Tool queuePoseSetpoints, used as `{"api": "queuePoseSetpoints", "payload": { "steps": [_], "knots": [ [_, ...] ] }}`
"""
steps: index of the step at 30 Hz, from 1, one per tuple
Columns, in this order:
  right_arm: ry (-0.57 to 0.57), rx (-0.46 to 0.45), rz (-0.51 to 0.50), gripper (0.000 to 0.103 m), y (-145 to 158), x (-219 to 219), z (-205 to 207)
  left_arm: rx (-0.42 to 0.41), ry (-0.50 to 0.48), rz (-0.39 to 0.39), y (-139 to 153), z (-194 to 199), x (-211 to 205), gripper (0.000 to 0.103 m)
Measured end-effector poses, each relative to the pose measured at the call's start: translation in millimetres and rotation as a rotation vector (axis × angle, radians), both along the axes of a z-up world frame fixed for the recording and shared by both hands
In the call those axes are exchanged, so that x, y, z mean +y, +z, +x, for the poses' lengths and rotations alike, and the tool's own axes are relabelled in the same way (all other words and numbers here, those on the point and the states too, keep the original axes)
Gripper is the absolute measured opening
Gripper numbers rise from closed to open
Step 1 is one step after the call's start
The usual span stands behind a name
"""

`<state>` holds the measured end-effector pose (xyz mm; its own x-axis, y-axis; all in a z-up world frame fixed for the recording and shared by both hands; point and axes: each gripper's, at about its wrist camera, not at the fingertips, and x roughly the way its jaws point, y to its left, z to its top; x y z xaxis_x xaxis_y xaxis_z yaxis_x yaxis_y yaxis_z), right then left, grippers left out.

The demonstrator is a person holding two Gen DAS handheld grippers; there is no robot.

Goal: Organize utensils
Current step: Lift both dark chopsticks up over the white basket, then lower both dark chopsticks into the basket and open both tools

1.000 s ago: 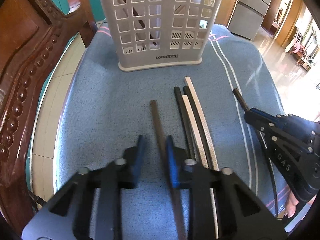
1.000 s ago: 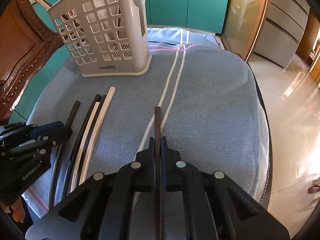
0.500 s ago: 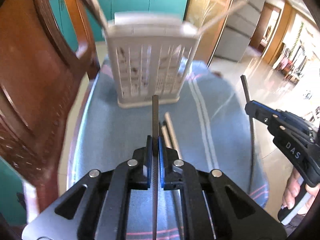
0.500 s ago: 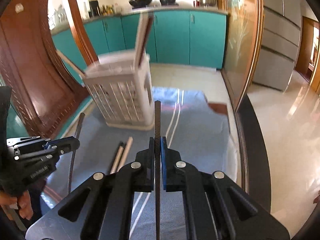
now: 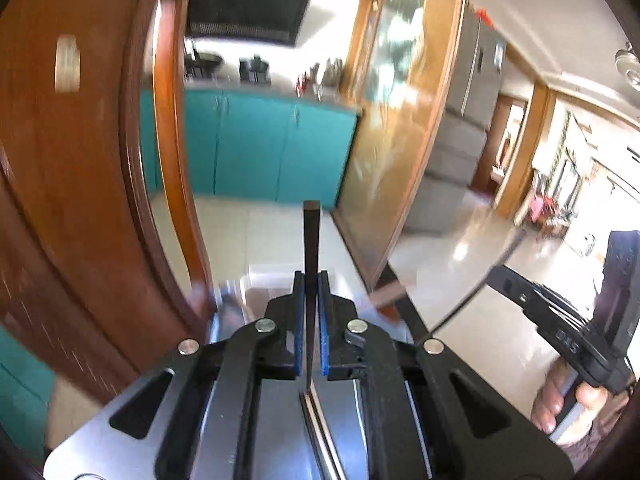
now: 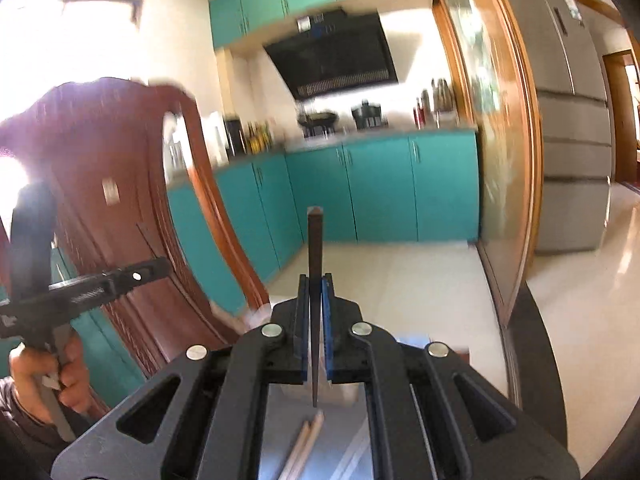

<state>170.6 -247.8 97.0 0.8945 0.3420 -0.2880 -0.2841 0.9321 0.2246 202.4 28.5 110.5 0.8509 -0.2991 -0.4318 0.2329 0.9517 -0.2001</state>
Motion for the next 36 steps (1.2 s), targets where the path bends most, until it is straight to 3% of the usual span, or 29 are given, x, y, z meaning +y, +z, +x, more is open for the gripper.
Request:
{"api": "queuePoseSetpoints", "payload": {
  "steps": [4, 6, 16, 29, 30, 36],
  "knots": [
    [-0.071, -0.107, 0.020, 0.007, 26.8, 6.1, 15.1, -0.115, 0.110, -0.014, 30.5, 14.7, 3.9, 0.007],
    [-0.106, -0.124, -0.011, 0.007, 26.4, 16.1, 24.6, -0.154, 0.193, 0.001, 28.9, 30.0, 4.2, 0.007],
    [-0.082, -0.024, -0.124, 0.007, -41.2, 52.9, 53.2, -0.047, 0.229, 0.045, -45.1, 63.6, -2.0, 0.007],
    [-0.050, 0.049, -0.151, 0.007, -69.1, 65.2, 59.7, 0.008, 0.195, 0.090, -74.4, 63.0, -16.1, 0.007],
    [-0.051, 0.049, -0.152, 0.008, -67.9, 65.5, 59.1, 0.002, 0.189, 0.097, -74.0, 61.1, -18.3, 0.007],
    [-0.062, 0.011, -0.123, 0.038, -59.8, 54.7, 37.1, -0.023, 0.156, 0.114, -74.9, 39.9, -22.7, 0.013]
  ]
}}
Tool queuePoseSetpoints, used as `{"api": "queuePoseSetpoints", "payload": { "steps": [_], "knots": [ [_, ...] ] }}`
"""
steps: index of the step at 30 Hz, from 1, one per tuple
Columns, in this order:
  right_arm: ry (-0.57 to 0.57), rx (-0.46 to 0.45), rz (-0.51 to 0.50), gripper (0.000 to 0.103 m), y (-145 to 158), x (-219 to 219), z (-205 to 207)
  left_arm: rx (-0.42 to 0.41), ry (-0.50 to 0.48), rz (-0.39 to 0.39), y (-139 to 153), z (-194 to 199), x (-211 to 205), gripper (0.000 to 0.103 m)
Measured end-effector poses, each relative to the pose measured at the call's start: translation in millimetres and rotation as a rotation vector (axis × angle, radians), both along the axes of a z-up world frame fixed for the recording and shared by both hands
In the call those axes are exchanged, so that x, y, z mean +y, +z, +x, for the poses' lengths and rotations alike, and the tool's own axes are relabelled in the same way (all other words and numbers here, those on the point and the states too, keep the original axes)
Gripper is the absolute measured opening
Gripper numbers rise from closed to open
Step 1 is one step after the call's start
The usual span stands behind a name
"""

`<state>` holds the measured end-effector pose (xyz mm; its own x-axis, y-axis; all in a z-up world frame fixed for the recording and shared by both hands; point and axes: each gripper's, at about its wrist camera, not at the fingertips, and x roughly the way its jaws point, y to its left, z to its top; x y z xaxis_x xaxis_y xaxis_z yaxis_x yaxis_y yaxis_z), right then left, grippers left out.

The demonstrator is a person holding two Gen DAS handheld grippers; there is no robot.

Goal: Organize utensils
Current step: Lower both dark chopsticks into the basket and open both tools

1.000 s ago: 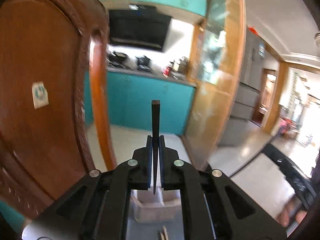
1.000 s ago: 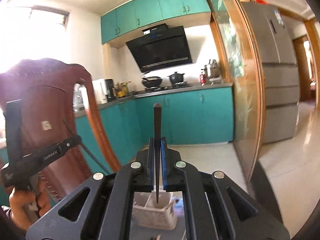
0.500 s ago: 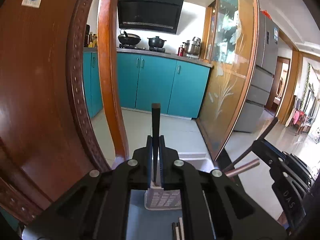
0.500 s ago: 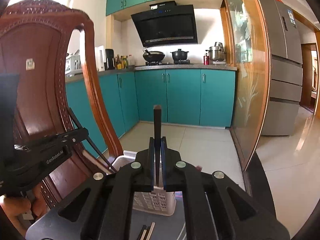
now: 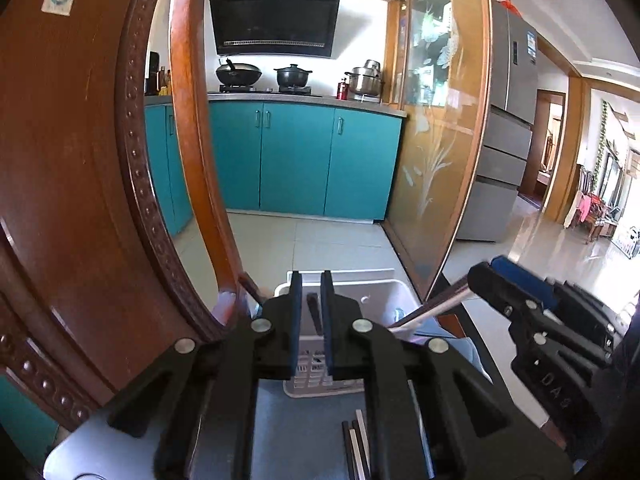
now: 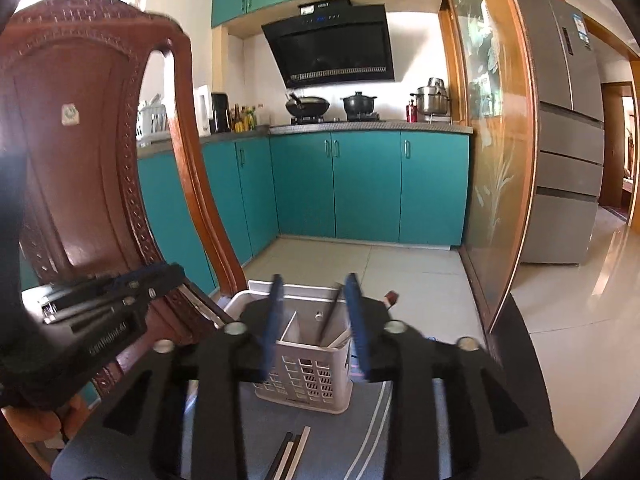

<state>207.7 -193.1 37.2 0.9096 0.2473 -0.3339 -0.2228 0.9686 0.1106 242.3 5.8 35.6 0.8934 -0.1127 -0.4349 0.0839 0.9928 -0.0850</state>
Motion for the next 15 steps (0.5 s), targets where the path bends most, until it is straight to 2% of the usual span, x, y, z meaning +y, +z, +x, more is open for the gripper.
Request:
{"api": "queuePoseSetpoints", "payload": {
  "steps": [1, 3, 6, 9, 12, 13, 15],
  "knots": [
    [0.003, -0.019, 0.011, 0.042, 2.6, -3.4, -8.4, -0.004, -0.002, -0.001, -1.0, -5.0, 0.1, 0.016],
    [0.004, -0.051, 0.014, 0.044, 2.1, -8.3, -22.8, -0.019, -0.001, -0.006, -3.3, -18.0, 0.2, 0.028],
    [0.004, -0.096, -0.019, 0.044, -3.2, -16.2, -46.4, -0.026, -0.019, 0.014, -12.3, -41.6, -2.0, 0.030],
    [0.003, -0.077, -0.035, 0.044, -19.2, -24.4, -58.4, 0.003, -0.025, 0.050, -38.1, -71.4, -4.2, 0.030],
    [0.020, 0.066, -0.033, 0.044, -61.0, -33.2, -54.0, 0.071, -0.034, 0.049, -71.0, -92.1, -3.9, 0.034],
    [0.019, 0.125, -0.036, 0.044, -74.3, -33.3, -48.0, 0.122, -0.037, 0.037, -88.3, -98.3, -3.2, 0.034],
    [0.001, 0.319, -0.059, 0.044, -115.3, -29.3, -28.1, 0.217, -0.046, 0.020, -119.0, -106.0, -3.6, 0.034]
  ]
}}
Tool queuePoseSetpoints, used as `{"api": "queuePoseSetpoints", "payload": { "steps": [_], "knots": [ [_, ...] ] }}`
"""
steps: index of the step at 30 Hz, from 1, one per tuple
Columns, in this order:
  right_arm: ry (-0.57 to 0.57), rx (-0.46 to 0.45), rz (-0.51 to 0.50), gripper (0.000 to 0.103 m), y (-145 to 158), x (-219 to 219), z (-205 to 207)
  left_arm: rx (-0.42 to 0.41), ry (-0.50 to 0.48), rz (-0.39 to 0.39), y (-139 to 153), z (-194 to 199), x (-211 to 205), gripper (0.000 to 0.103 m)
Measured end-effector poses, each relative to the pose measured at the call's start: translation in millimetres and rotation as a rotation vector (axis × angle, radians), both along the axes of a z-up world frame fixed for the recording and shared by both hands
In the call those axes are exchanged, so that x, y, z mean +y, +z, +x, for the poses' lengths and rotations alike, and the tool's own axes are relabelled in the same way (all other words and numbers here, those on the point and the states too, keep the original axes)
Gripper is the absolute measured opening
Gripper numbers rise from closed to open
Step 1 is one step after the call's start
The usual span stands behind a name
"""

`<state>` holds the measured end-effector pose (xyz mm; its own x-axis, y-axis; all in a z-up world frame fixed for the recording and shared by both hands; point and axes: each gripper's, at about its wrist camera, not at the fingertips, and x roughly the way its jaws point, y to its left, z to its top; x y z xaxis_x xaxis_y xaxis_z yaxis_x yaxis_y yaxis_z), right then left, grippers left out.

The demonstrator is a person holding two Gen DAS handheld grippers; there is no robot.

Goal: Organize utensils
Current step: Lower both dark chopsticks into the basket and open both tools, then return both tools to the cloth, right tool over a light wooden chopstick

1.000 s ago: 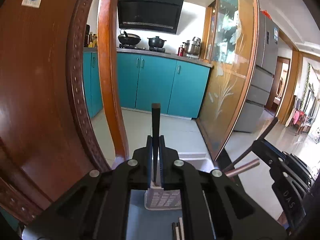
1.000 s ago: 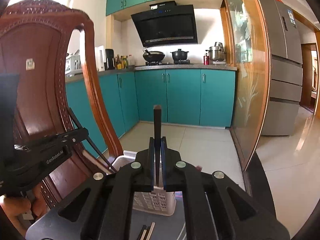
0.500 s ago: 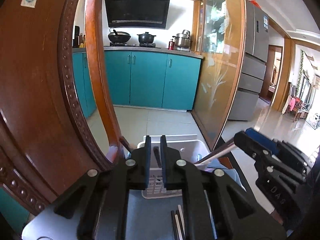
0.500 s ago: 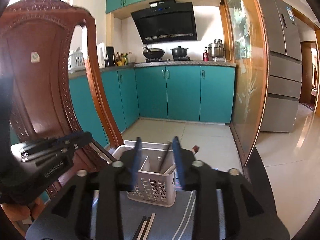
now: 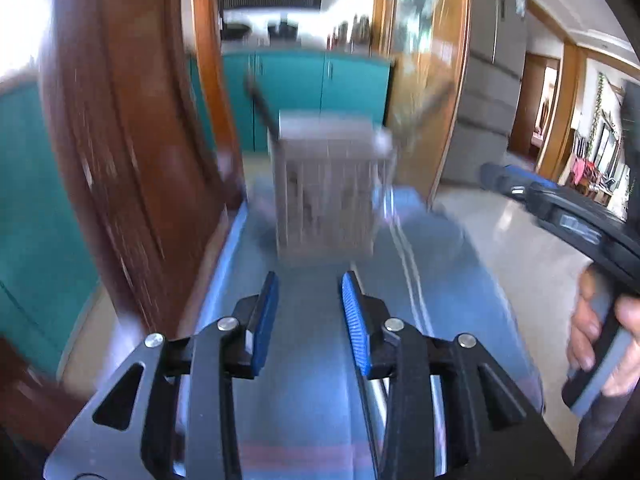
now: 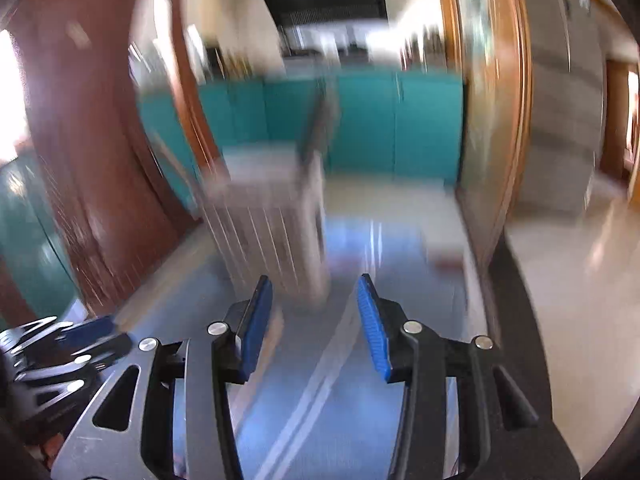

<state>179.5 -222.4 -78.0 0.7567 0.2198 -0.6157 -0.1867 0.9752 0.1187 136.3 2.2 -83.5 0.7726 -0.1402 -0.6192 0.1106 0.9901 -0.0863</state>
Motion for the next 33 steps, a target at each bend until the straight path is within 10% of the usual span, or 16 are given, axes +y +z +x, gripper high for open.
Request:
{"api": "queuePoseSetpoints", "payload": {
  "steps": [8, 18, 33],
  "knots": [
    [0.058, 0.326, -0.026, 0.047, -86.1, 45.8, 34.4, 0.229, 0.032, -0.024, -61.9, -11.4, -0.4, 0.042],
    [0.104, 0.296, -0.080, 0.048, -88.2, 81.3, 39.3, 0.229, 0.038, -0.010, -66.5, -16.2, 0.2, 0.053],
    [0.001, 0.362, 0.119, 0.005, -85.8, 37.6, 22.0, 0.245, 0.033, -0.023, -71.3, -9.6, -3.1, 0.056]
  ]
}}
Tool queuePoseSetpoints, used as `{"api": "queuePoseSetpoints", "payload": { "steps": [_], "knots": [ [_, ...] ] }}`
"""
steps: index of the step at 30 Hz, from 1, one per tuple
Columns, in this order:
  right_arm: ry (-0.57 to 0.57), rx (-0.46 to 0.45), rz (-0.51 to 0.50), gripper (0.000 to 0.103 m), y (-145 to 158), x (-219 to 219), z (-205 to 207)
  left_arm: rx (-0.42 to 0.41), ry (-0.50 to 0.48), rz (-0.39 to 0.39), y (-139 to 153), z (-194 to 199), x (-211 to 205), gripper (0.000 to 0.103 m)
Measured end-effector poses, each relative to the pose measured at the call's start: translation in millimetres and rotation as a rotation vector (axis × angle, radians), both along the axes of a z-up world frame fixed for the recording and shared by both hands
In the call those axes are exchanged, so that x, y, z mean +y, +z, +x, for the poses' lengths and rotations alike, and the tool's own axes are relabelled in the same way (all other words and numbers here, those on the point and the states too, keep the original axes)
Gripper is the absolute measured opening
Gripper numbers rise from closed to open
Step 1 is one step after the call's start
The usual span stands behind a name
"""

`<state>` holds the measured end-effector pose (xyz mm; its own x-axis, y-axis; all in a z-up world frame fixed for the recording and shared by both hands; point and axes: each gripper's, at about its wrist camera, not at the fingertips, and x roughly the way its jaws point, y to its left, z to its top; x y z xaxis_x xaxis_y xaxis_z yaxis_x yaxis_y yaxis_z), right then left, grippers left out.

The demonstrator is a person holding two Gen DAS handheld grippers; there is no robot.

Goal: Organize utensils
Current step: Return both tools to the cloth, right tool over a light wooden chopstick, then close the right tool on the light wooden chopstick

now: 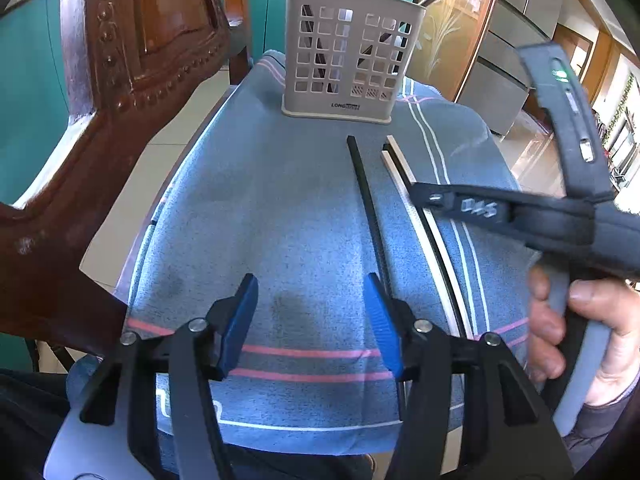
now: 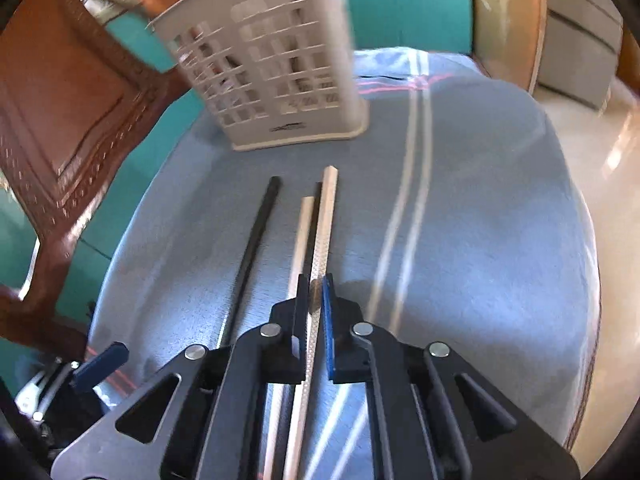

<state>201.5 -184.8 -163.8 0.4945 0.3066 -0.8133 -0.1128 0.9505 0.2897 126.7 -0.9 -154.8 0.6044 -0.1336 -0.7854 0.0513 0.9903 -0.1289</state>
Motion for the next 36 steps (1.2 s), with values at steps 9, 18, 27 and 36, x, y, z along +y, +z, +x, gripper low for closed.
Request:
{"api": "queuePoseSetpoints", "payload": {
  "steps": [9, 18, 27, 36],
  "knots": [
    [-0.029, 0.003, -0.092, 0.006, -3.8, -23.7, -6.9, 0.006, -0.005, 0.000, -1.7, 2.2, -1.9, 0.059],
    [0.051, -0.041, -0.148, 0.023, -6.9, 11.3, -0.3, 0.009, -0.013, 0.010, -2.7, 1.6, -5.4, 0.059],
    [-0.020, 0.012, -0.106, 0.008, -6.7, -10.9, 2.7, 0.024, -0.016, -0.002, -6.4, 4.4, -5.1, 0.059],
    [-0.006, -0.003, -0.144, 0.016, -5.2, -6.0, 7.5, 0.048, -0.028, 0.001, -13.0, 8.7, -8.1, 0.060]
  ]
}}
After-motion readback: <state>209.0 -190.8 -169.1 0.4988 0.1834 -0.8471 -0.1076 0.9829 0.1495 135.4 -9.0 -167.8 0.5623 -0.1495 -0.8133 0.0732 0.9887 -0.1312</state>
